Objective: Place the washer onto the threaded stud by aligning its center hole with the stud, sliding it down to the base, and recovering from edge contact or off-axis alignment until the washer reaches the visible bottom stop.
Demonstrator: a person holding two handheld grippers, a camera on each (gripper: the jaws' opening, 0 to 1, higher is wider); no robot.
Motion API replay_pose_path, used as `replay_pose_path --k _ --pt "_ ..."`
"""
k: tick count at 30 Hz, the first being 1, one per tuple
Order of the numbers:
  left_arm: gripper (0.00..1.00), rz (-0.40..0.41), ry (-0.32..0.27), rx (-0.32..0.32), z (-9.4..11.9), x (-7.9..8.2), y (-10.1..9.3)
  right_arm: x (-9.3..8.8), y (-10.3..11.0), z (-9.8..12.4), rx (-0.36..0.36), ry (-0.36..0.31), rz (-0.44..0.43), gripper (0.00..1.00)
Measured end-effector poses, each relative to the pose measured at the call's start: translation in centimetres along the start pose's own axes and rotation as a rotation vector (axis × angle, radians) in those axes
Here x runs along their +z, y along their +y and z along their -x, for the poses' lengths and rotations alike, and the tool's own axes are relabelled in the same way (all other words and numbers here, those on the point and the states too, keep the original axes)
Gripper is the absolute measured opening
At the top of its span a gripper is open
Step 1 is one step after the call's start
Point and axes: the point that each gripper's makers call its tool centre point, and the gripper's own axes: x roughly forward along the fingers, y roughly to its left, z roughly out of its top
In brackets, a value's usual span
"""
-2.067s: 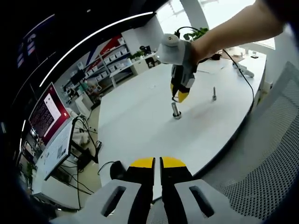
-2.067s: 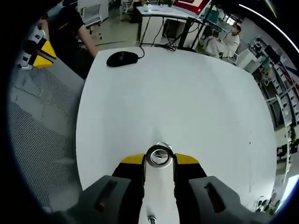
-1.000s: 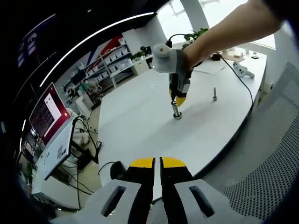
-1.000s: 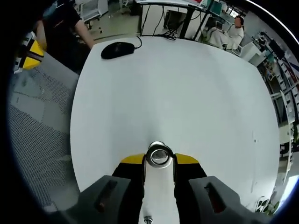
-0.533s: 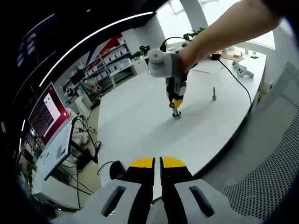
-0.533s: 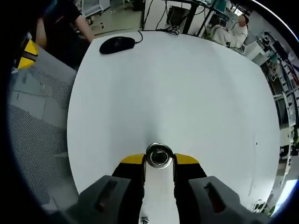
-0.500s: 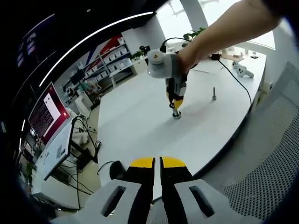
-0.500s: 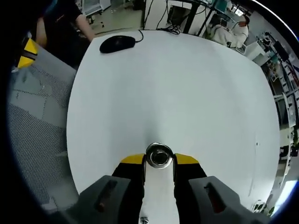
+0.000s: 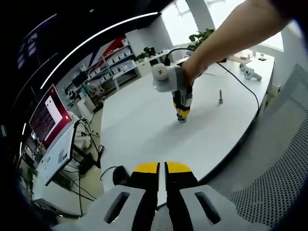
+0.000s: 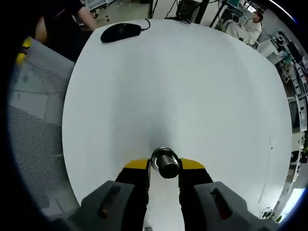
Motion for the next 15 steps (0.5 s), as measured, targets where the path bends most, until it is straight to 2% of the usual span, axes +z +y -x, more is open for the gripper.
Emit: replay_pose_path --k 7,15 --pt "0.02 0.0 0.002 -0.001 0.0 0.0 0.0 -0.5 0.3 -0.3 0.009 0.005 0.024 0.23" --pt "0.02 -0.001 0.004 -0.003 0.0 0.0 -0.1 -1.7 2.0 0.5 0.029 0.02 0.037 0.23"
